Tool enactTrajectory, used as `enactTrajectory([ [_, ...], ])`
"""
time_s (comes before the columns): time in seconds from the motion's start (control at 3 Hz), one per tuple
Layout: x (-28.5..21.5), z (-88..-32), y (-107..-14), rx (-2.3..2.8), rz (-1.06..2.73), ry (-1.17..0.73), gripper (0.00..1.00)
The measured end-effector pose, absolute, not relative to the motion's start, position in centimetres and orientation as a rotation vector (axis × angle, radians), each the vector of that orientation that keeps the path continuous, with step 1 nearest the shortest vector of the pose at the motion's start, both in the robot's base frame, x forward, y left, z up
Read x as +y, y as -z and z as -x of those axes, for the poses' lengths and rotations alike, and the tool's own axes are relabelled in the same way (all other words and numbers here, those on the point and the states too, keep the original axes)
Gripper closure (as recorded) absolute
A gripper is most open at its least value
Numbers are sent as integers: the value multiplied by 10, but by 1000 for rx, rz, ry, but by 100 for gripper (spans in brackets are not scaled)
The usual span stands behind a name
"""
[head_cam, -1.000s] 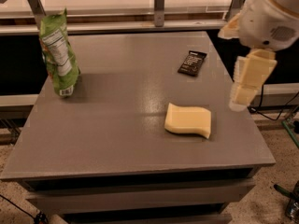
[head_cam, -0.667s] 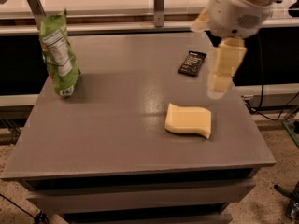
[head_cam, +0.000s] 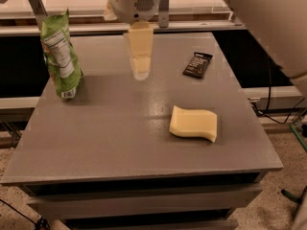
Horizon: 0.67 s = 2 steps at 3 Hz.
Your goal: Pick green rice chip bag
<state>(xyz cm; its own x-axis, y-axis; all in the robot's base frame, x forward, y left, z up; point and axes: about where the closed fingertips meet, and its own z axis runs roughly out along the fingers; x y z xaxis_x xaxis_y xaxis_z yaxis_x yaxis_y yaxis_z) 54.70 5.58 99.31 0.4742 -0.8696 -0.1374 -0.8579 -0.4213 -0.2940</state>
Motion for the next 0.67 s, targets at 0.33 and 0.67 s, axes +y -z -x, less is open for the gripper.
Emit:
enactTrajectory([
  [0.33,79,-549,-996,1406,2405,54,0],
  [0.67,83,-552,-998,1395,2392,59,0],
])
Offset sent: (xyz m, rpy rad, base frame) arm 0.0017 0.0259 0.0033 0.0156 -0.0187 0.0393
